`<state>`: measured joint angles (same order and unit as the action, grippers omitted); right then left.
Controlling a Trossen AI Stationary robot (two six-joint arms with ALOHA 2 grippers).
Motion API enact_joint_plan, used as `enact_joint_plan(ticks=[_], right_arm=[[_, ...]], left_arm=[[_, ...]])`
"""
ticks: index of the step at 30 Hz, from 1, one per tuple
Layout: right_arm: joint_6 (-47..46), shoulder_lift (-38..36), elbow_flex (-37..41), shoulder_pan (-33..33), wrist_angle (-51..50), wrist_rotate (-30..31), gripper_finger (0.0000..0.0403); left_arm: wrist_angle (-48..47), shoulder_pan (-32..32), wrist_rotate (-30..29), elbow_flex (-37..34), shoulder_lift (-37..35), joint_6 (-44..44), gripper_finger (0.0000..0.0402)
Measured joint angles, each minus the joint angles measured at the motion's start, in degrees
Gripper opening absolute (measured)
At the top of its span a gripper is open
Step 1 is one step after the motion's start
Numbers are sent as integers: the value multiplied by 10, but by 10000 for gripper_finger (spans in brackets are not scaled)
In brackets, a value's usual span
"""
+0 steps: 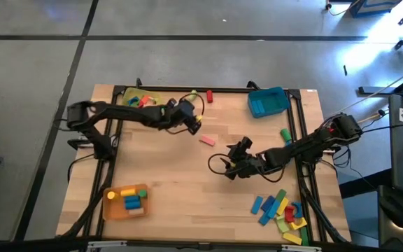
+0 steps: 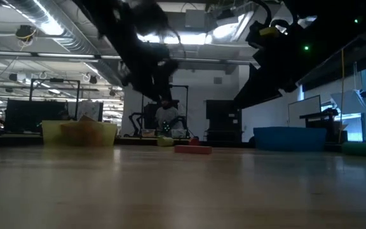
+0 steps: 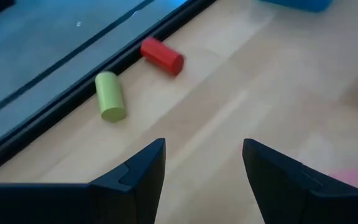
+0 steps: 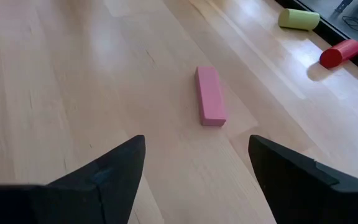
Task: Sort blocks by size
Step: Put the light green cylindrical block into the light orange bin
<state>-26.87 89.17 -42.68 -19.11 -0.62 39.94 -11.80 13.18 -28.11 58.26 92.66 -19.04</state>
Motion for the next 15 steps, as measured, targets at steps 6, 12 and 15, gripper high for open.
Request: enact_joint_plan(ticks=[6, 12, 15], right_arm=[[0, 0, 0, 0, -6, 0, 289], [-1, 0, 0, 0, -8, 0, 289], [0, 0, 0, 0, -8, 0, 289]], left_arm=[[72, 67, 38, 0, 70, 23, 198], [118, 125, 65, 0, 113, 27, 198], [149, 150, 83, 0, 131, 32, 198]])
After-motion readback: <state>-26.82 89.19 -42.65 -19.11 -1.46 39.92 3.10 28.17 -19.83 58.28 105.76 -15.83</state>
